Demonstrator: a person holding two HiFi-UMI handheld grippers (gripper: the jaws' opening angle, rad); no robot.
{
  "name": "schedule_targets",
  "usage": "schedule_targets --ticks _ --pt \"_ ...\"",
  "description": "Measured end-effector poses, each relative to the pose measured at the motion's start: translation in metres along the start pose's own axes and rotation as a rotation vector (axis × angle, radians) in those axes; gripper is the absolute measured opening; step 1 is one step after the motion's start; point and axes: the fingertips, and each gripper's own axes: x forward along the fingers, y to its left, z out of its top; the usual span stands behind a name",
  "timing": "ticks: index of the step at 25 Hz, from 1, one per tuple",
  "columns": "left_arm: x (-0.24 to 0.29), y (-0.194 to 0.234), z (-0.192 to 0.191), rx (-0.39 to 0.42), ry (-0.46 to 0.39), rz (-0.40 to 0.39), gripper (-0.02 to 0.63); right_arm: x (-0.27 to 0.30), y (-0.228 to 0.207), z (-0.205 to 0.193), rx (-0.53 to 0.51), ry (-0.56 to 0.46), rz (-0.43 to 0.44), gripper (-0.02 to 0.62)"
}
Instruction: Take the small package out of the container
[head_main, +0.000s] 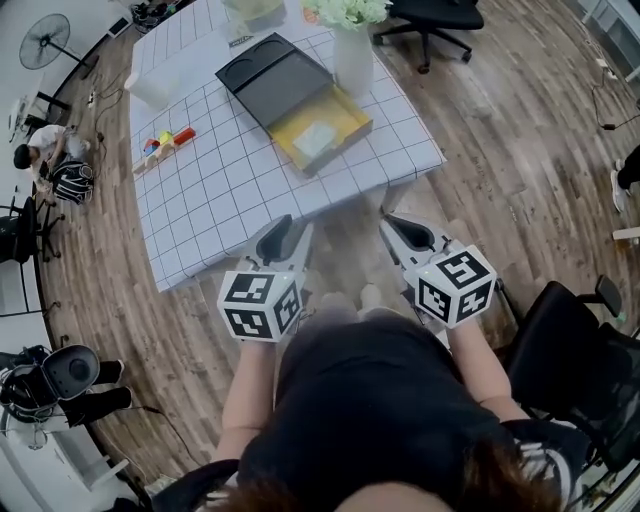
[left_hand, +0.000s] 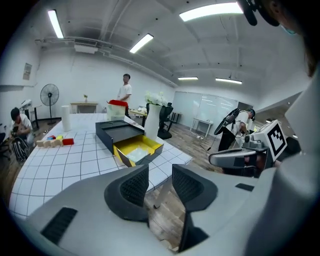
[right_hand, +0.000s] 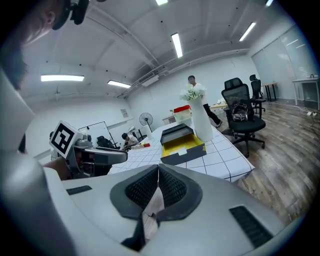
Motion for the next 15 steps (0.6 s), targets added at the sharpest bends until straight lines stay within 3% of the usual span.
schedule_targets --ticks 5,10,15 --pt "0.016 0.012 0.011 0.045 0.007 0.025 0.191 0.015 -0.012 0.0 -0.001 0.026 0.008 0.014" --pt "0.045 0.022 0.032 0.022 0.004 -0.014 0.229 0.028 -0.022 0.008 -0.015 0.043 0.018 0.014" --pt "0.082 0.04 0.045 0.103 0.066 -0.043 0.247 0.049 -0.04 0.02 -0.007 0.057 -0.014 0.014"
